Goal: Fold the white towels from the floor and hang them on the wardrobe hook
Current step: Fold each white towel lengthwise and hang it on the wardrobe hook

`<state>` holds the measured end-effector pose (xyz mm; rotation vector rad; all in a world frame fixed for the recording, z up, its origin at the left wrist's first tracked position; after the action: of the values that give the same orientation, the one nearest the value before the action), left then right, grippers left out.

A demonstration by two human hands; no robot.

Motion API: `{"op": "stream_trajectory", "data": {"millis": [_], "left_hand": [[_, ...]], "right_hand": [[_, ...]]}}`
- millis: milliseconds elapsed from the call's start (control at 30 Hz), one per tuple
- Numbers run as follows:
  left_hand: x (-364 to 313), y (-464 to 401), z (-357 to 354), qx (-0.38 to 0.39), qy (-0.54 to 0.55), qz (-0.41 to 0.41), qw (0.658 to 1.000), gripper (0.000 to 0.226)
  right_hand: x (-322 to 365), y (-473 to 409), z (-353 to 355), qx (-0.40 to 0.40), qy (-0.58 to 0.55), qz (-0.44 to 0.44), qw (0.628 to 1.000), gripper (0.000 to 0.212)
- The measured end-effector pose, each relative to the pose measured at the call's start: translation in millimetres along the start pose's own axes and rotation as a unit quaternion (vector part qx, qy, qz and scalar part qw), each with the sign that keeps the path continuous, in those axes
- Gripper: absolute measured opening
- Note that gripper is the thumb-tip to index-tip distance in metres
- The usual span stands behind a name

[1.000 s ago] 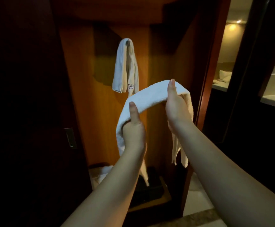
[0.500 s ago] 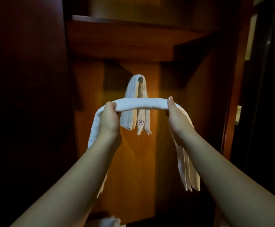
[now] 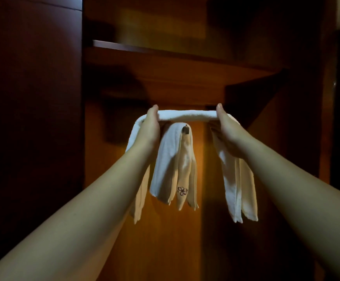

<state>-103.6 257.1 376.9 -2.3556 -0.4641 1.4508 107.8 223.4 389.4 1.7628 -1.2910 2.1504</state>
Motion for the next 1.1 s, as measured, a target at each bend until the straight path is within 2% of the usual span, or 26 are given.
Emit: {"op": "stream_trajectory", "data": {"millis": [100, 267, 433, 600, 867, 1033, 1100], "left_hand": [[9, -35, -5, 0.017, 0.002, -0.001, 1.0, 0.04], [33, -97, -18, 0.047, -0.077, -0.037, 0.995, 0.047], [61, -154, -32, 0.068, -0.117, -0.059, 0.989, 0.074], [88, -205, -40, 0.087, -0.115, -0.062, 0.988, 0.086], [127, -260, -35, 0.083, -0.143, 0.026, 0.986, 0.106], [148, -279, -31, 0.053, -0.074, 0.001, 0.996, 0.073], [159, -279, -26, 0.041, -0.073, -0.001, 0.997, 0.075]], "right_hand": [[-4, -29, -11, 0.041, 0.025, 0.026, 0.998, 0.092], [-27, -88, -30, 0.054, 0.055, 0.052, 0.996, 0.112], [-60, -151, -60, 0.089, 0.039, 0.054, 0.994, 0.123], [-94, -209, -89, 0.113, 0.041, 0.037, 0.992, 0.152], [-135, -258, -130, 0.155, 0.049, 0.023, 0.986, 0.135], [-156, -262, -144, 0.181, 0.026, 0.002, 0.983, 0.118], [-167, -261, -146, 0.193, 0.014, -0.011, 0.981, 0.117]]}}
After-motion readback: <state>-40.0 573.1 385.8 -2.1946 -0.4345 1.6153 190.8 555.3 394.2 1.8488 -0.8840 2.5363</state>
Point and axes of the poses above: each hand's wrist, its own y-axis away from the middle knuckle, its own z-axis out of the back of the hand, x = y × z, the point moved 4 cm from there along -y, towards the middle knuckle, and after that the axes turned 12 degrees about -x, right-handed, at the moved point
